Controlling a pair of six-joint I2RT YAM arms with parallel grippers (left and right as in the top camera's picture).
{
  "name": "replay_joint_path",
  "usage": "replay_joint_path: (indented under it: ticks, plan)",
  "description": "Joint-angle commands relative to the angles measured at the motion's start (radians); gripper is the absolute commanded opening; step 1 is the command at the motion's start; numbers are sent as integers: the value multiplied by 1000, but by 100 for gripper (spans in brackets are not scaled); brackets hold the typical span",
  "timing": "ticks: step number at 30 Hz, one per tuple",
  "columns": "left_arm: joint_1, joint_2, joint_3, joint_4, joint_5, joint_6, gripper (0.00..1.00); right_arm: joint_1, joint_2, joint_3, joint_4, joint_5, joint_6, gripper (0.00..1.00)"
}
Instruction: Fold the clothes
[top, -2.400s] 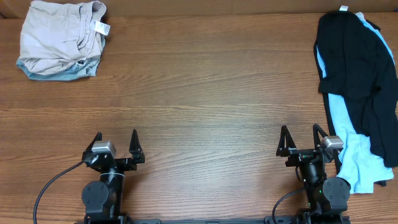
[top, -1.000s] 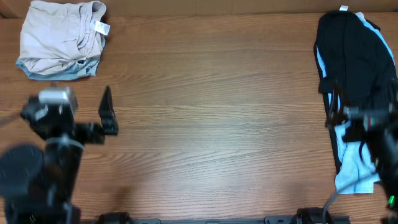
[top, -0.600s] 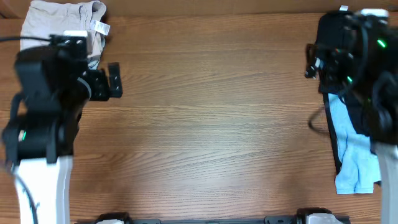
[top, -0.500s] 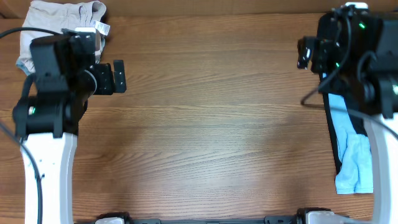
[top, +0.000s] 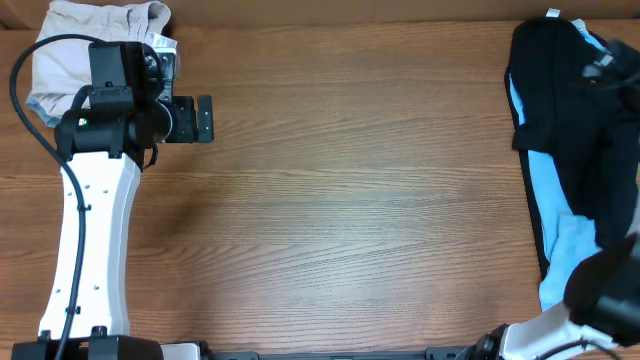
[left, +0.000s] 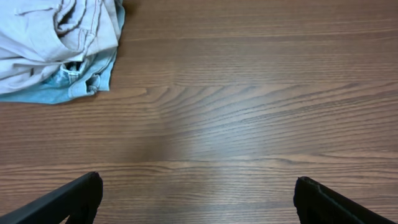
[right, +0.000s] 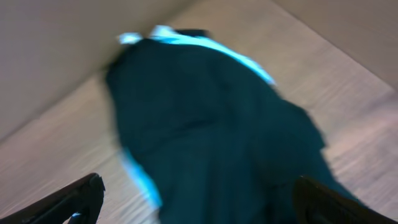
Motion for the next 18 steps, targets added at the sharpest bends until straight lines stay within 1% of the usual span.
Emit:
replay_joint_path:
  ticks: [1,4,6,8,14,16,17,18]
  plan:
    - [0,7,26,13,-5,19,100,-71,100,20,30,11,22,100]
    - [0,7,26,26,-4,18,100,-114,183,20,54,-10,21,100]
    - [0,7,26,30,3,18,100,-131,233,20,66,-60,6,100]
    - [0,7,26,31,3,18,100,-140,278,20,70,-95,-8,96]
    - [0,7,26,31,2,18,100,-146,366,20,71,-94,-8,86]
    - [0,7,26,34,2,19,100,-146,388,20,73,-100,-8,63]
    - [0,7,26,35,2,18,100,-146,396,20,73,-103,-8,55]
    - [0,7,26,37,2,18,100,-146,400,20,73,-110,-8,43]
